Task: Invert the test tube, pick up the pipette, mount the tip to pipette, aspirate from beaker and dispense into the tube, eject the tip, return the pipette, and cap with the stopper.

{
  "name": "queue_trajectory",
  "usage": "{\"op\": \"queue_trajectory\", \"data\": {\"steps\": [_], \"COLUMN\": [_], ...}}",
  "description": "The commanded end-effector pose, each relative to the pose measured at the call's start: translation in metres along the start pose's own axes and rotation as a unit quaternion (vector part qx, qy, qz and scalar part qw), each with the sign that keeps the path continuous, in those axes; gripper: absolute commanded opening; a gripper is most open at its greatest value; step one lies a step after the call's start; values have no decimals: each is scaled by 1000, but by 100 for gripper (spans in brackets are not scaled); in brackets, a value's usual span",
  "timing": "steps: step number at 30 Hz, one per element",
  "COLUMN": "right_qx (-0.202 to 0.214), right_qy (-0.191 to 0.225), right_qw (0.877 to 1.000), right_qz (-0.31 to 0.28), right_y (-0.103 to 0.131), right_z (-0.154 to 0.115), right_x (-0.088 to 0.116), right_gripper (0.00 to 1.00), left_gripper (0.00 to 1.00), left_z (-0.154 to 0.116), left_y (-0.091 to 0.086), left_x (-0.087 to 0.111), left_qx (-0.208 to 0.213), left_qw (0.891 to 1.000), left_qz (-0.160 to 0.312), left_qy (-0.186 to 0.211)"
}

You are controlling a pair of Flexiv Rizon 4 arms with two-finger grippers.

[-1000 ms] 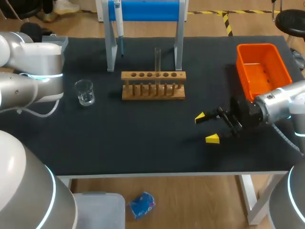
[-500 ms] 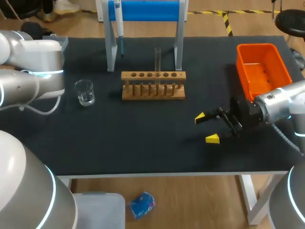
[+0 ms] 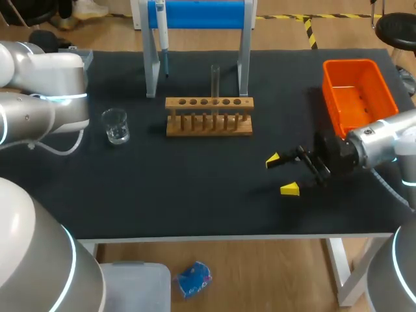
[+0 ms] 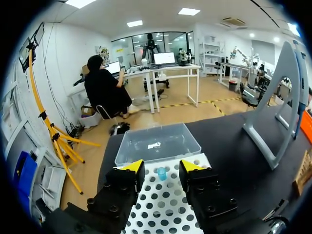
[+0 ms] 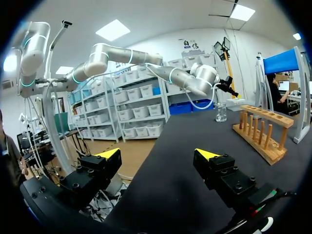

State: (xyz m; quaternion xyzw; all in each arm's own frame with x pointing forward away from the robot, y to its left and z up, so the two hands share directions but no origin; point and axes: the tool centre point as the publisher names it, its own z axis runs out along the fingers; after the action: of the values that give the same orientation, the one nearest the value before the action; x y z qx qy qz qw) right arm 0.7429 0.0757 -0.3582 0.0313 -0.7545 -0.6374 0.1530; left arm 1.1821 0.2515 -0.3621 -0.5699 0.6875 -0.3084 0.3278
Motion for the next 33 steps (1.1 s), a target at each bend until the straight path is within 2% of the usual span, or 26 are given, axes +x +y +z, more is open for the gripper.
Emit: {"op": "queue_trajectory", "data": {"steps": [1,9,15,17,19,21,33], "right_qx": [0,0,0,0,0,0,0], "right_qy": [0,0,0,0,0,0,0], "right_qw": [1000,1000,1000,1000,1000,1000,1000], "right_qz": [0,0,0,0,0,0,0], "right_y": [0,0,0,0,0,0,0], "right_z": [0,0,0,0,0,0,0], "right_x": [1,1,1,1,1,1,1], "right_gripper": [100,100,100,100,100,100,100], "left_gripper": [44,38,20,8,7,0,0], "left_z": [8,10,10,10,10,10,2], "left_y": [1,0,0,1,1,1,-5], "left_x": [-1,-2,-3,-3,-3,-4,-5], "left_qx": [4,7,6,6,6,6,12], "left_qw": [1000,1000,1000,1000,1000,1000,1000], "left_qz": [-2,-5,-7,-7,-7,-7,-6], "left_qy": [-2,-3,-4,-5,-6,-7,-8]}}
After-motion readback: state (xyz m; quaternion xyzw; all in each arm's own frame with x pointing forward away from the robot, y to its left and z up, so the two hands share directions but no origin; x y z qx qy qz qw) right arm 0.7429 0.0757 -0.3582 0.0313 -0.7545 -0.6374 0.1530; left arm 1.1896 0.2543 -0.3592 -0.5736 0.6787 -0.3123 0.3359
